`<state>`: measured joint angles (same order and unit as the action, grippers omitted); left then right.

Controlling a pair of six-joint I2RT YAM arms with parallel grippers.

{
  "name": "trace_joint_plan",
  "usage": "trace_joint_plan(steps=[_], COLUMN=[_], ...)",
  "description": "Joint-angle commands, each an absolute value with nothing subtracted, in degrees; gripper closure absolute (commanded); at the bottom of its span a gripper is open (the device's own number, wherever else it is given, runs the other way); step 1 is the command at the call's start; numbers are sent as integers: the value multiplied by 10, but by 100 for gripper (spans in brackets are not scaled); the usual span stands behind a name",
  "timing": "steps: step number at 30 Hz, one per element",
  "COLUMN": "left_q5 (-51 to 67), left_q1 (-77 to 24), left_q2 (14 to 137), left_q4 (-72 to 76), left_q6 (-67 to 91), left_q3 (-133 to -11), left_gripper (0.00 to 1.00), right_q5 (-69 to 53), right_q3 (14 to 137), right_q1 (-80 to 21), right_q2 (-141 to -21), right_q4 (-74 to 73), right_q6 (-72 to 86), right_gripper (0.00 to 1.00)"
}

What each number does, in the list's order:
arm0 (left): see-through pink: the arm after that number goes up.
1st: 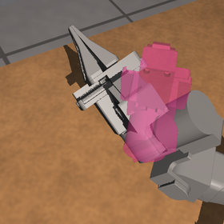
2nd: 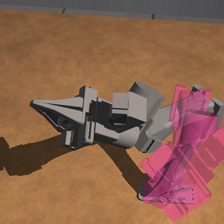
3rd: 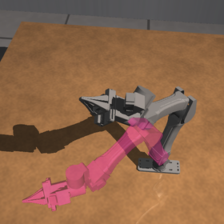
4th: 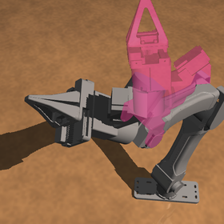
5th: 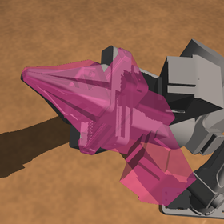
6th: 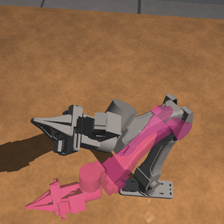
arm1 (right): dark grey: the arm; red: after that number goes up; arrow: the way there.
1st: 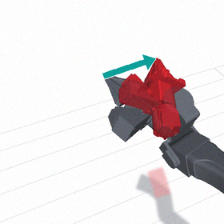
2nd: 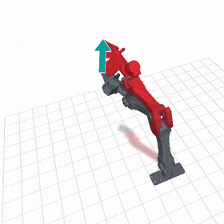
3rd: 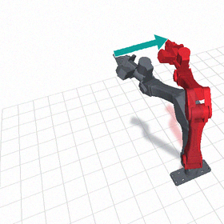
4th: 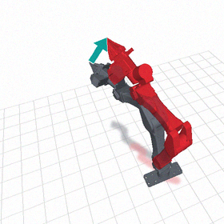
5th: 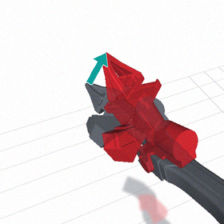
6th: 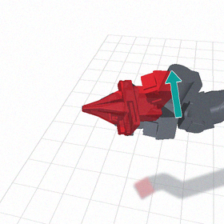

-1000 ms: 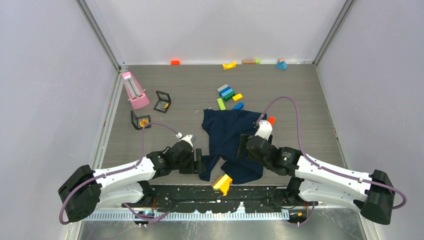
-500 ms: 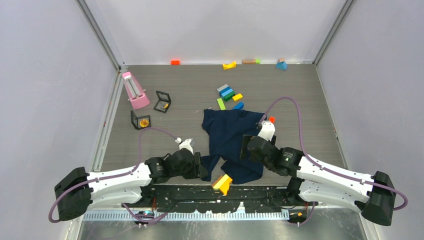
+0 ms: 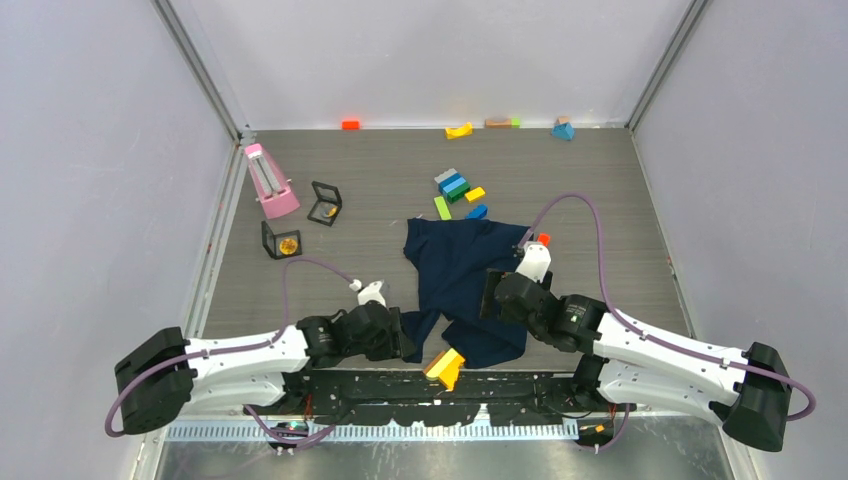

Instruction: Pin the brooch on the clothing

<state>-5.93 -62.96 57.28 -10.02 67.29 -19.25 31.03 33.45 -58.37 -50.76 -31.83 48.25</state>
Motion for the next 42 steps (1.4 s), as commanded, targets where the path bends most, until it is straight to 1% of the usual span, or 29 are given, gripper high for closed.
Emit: trace_joint_plan(steps=[1,3,5,7,8,10,11,12,14,16,20,22,25,27,29,31,34,37,39,41,42], left_q5=[-77,-78,-80,-80,-81,-88,-97,-109,-116,-94,-33,-13,-11,-18,-35,-53,-75,-83,-92,-86,-86], left_q1=[-636,-639,-641,-640,-640,-640,-640,-638,-621,-573,-443,-397,-382,-382,-381,-381,-381,-381,-381,-381,-381], left_q2=[591,599,608,618,624,636,637,635,625,614,608,632,687,712,717,706,681,672,669,669,670], left_q4=[-74,-61,-40,-20,-7,18,20,14,-15,-75,-228,-304,-429,-478,-480,-448,-390,-384,-377,-378,-380], left_q6=[675,674,674,675,676,677,672,663,615,534,370,275,171,126,98,76,60,47,46,47,47], left_q3=[-189,-191,-189,-183,-178,-171,-173,-180,-214,-286,-469,-570,-712,-764,-769,-741,-683,-666,-654,-649,-650], left_gripper=[52,55,62,66,71,87,94,100,100,100,100,100,100,100,100,100,100,100,100,100,100], right_q5=[336,337,337,337,337,339,339,339,326,314,275,248,221,210,204,187,147,107,94,88,87], right_q3=[338,338,339,338,337,336,335,335,335,337,346,345,330,315,298,277,231,197,181,177,178], right_q1=[-583,-583,-583,-582,-583,-583,-583,-582,-578,-569,-528,-505,-479,-473,-471,-471,-471,-471,-471,-471,-471], right_q2=[-508,-509,-511,-512,-511,-510,-509,-508,-503,-496,-478,-470,-458,-450,-444,-438,-430,-433,-449,-468,-475], right_q4=[-313,-313,-313,-313,-312,-312,-313,-312,-313,-316,-333,-337,-339,-338,-337,-327,-267,-203,-149,-127,-121], right_q6=[494,495,495,498,499,499,497,495,487,478,463,461,471,485,503,523,560,589,602,607,608], right_gripper=[8,8,8,8,8,8,6,5,4,3,1,0,0,0,0,0,1,3,6,10,15])
